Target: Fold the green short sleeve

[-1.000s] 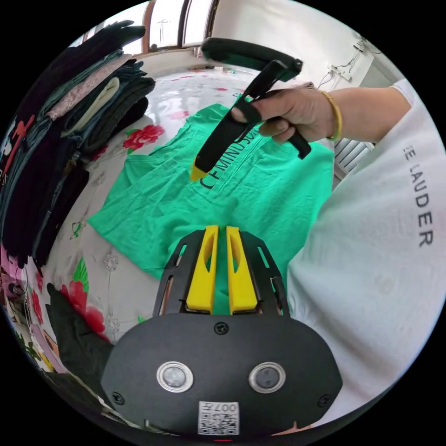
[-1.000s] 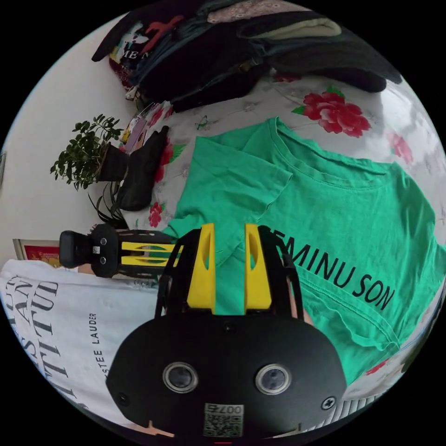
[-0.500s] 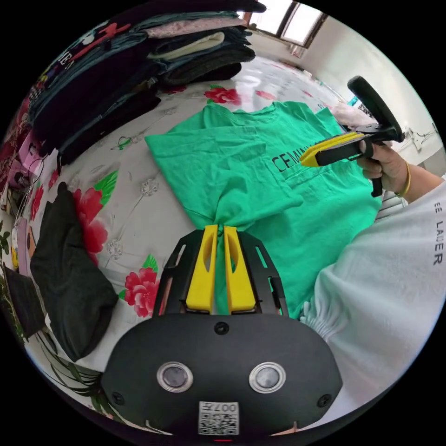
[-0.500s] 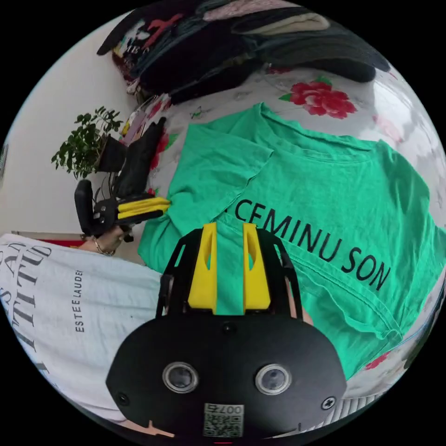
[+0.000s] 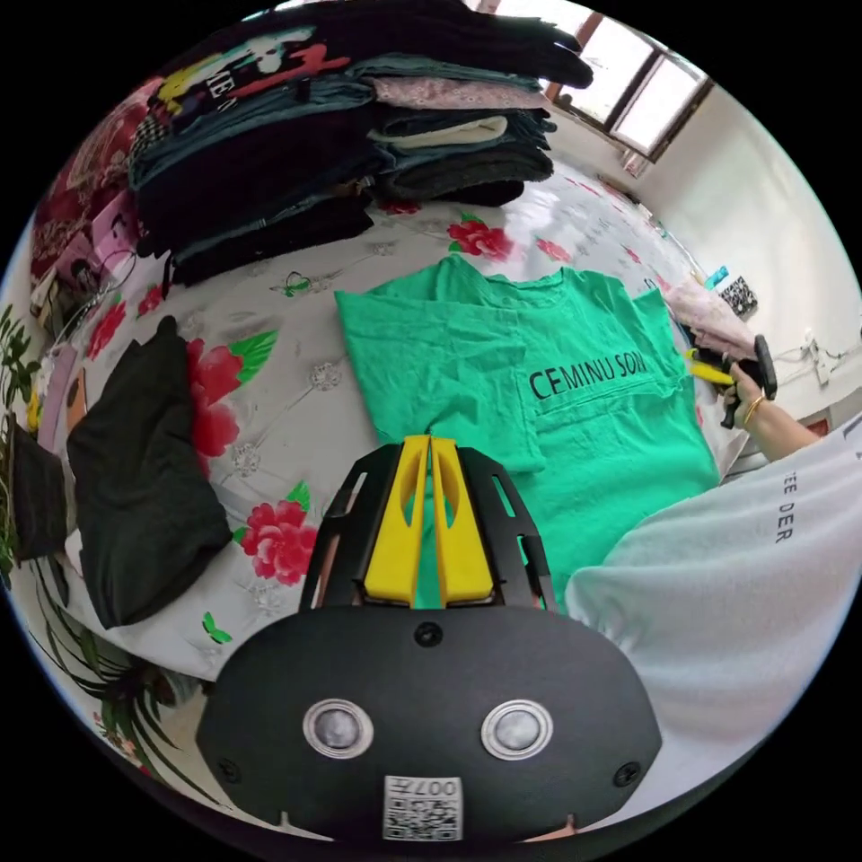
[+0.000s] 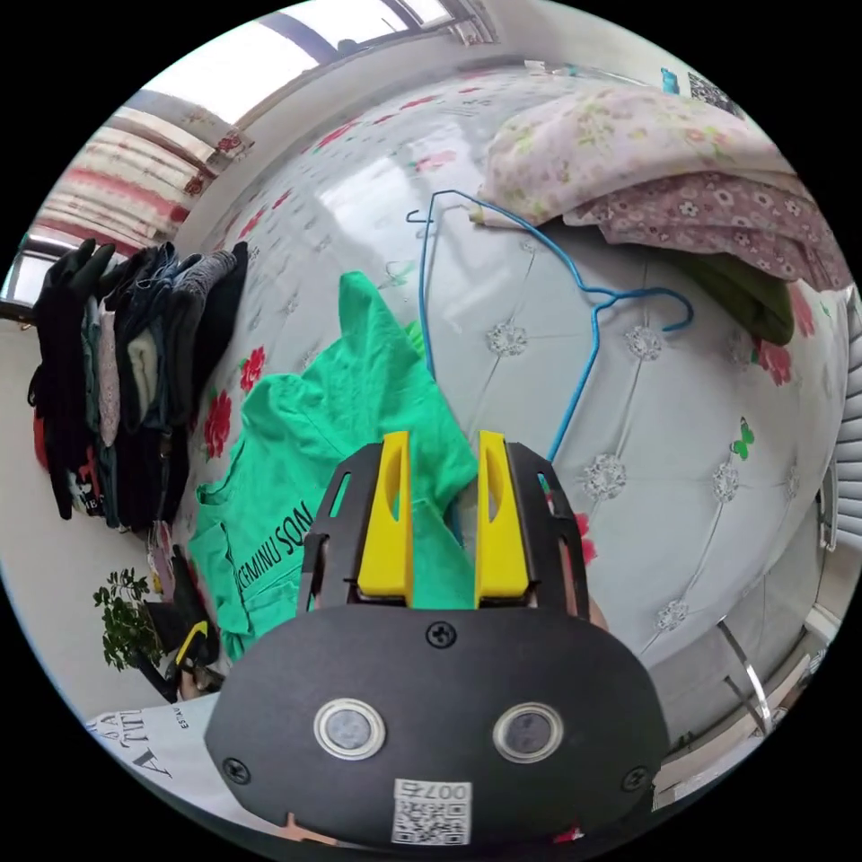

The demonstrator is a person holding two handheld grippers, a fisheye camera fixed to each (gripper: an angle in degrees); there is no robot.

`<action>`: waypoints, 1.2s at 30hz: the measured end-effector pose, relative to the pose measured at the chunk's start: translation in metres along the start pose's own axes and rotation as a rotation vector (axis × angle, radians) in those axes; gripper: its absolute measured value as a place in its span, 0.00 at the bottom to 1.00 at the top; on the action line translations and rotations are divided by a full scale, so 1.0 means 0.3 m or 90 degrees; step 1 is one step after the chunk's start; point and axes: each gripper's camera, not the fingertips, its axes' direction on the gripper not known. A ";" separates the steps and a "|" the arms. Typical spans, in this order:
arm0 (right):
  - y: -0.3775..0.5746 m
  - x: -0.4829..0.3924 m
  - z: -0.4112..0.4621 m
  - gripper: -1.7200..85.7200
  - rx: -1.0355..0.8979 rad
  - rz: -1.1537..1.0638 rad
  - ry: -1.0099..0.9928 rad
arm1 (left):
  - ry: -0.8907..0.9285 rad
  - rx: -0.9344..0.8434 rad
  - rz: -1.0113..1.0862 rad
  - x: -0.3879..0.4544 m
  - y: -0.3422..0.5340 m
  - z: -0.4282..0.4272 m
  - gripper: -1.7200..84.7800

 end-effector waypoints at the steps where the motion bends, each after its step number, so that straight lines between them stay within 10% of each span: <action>1: 0.004 0.003 0.010 0.07 -0.004 0.001 0.006 | 0.018 -0.006 -0.030 -0.003 -0.005 0.000 0.01; 9: 0.159 -0.253 -0.129 0.02 0.112 -0.344 -0.002 | 0.023 -0.037 -0.062 0.057 -0.049 -0.031 0.01; 14: 0.394 -0.433 0.019 0.03 -0.055 -0.624 -0.036 | 0.036 -0.043 -0.050 0.118 -0.091 -0.016 0.01; 27: 0.174 0.088 0.015 0.12 -0.016 -0.118 -0.257 | 0.055 -0.070 -0.051 0.166 -0.142 -0.010 0.01; 36: 0.026 0.003 0.163 0.06 -0.058 -0.128 -0.231 | 0.050 -0.063 -0.049 0.143 -0.162 -0.040 0.01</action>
